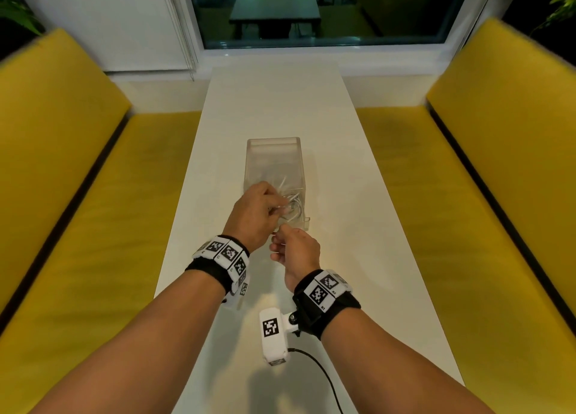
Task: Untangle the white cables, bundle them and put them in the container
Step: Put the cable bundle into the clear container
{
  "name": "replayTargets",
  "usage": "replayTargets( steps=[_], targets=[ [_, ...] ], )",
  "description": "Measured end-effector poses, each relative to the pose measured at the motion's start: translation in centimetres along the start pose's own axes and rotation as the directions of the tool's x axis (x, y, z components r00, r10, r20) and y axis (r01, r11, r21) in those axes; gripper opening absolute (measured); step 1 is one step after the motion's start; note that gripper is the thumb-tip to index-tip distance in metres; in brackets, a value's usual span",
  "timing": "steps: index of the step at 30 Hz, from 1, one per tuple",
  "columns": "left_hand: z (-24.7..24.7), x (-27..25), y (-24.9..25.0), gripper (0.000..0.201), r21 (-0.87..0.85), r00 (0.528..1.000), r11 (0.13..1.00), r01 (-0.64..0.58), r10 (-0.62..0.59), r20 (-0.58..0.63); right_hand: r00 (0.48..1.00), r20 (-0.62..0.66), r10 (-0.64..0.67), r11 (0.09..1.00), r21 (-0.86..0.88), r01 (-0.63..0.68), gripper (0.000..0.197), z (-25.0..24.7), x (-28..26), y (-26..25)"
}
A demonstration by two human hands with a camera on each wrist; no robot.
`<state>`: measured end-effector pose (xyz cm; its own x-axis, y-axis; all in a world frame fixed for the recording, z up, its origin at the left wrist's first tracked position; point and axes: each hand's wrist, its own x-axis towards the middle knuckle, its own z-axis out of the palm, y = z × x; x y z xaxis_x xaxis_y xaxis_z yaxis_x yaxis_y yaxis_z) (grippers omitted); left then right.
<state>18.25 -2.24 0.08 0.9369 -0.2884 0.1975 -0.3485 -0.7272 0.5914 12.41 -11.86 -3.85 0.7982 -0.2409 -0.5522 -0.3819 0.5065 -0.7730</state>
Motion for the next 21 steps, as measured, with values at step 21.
replayTargets(
  steps=[21],
  targets=[
    [0.6,1.6,1.6,0.021,0.209,0.974,0.955,0.208,-0.222,0.044,1.000,-0.005,0.003,1.000,-0.017,-0.003,0.004,0.2,0.2,0.1]
  ],
)
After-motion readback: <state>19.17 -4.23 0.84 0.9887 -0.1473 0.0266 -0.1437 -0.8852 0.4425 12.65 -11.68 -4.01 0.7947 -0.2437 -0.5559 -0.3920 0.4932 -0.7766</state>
